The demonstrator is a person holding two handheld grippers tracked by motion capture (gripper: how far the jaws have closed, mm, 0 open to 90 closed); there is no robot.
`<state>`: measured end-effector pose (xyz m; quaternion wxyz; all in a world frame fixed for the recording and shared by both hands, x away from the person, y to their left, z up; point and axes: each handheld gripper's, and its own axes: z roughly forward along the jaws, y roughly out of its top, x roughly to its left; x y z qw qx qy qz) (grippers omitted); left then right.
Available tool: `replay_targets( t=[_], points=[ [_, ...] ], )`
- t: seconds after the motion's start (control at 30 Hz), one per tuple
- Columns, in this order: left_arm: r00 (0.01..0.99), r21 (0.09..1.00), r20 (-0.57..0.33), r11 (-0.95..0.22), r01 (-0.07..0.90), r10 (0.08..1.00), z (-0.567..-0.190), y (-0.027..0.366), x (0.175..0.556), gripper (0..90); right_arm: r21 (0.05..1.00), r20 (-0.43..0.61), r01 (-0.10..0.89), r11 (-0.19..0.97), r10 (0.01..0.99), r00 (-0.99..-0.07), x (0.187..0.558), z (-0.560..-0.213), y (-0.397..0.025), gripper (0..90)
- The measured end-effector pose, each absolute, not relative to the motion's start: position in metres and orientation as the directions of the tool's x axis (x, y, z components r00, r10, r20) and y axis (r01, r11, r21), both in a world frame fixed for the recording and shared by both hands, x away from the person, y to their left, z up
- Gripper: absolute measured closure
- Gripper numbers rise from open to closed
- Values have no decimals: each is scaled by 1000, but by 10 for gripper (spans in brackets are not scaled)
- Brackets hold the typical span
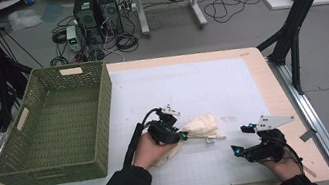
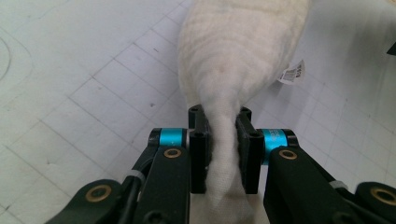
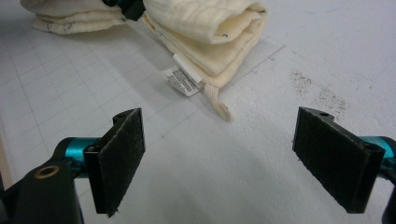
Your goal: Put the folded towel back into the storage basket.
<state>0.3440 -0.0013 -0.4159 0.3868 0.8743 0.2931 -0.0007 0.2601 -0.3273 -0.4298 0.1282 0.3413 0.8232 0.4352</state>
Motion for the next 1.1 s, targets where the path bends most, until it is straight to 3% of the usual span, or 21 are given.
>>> replay_targets(
  t=[0.87, 1.1],
  points=[
    [800, 684, -304, -466, 561, 517, -410, 13, 347, 784, 812, 83, 441, 382, 672, -736, 261, -431, -328, 141],
    [770, 690, -392, -393, 608, 504, -405, 20, 349, 784, 815, 90, 441, 376, 670, -737, 261, -431, -328, 136]
  ],
)
